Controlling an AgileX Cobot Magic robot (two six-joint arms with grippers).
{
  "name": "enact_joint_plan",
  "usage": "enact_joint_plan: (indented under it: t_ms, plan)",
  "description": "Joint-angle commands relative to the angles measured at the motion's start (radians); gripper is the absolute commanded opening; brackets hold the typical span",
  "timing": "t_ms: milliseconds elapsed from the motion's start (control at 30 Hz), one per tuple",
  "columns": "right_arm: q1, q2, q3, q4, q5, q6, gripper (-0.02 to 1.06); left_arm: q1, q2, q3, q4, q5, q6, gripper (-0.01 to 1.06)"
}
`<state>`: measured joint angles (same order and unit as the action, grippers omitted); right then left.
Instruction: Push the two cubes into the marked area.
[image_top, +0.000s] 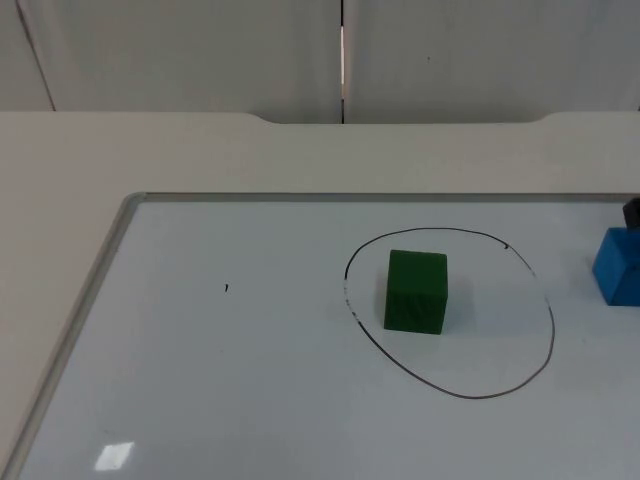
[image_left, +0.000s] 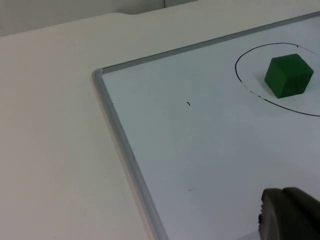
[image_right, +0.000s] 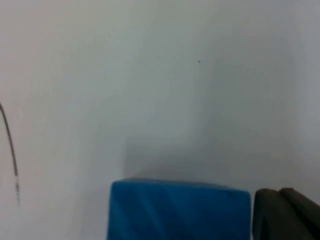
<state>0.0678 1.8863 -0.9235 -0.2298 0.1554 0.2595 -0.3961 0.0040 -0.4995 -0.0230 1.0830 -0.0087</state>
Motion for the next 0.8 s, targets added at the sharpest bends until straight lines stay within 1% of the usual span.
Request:
enact_joint_plan:
  t_ms: [0,100,633,767]
  plan:
    - [0.017,-0.003,-0.004,-0.001,-0.015,-0.018,0.00,0.002,-0.004,0.005,0.004,-0.009,-0.004,0.00]
    - [0.034,-0.003,-0.004,0.002,-0.015,-0.017,0.00,0.002,-0.004,0.005,0.004,-0.009,-0.004,0.00]
    - [0.046,-0.003,-0.004,0.006,-0.008,-0.017,0.00,0.002,-0.004,0.005,0.004,-0.009,-0.004,0.00]
    - [0.071,-0.003,-0.004,0.008,-0.008,-0.017,0.00,0.002,-0.004,0.005,0.006,-0.009,-0.004,0.00]
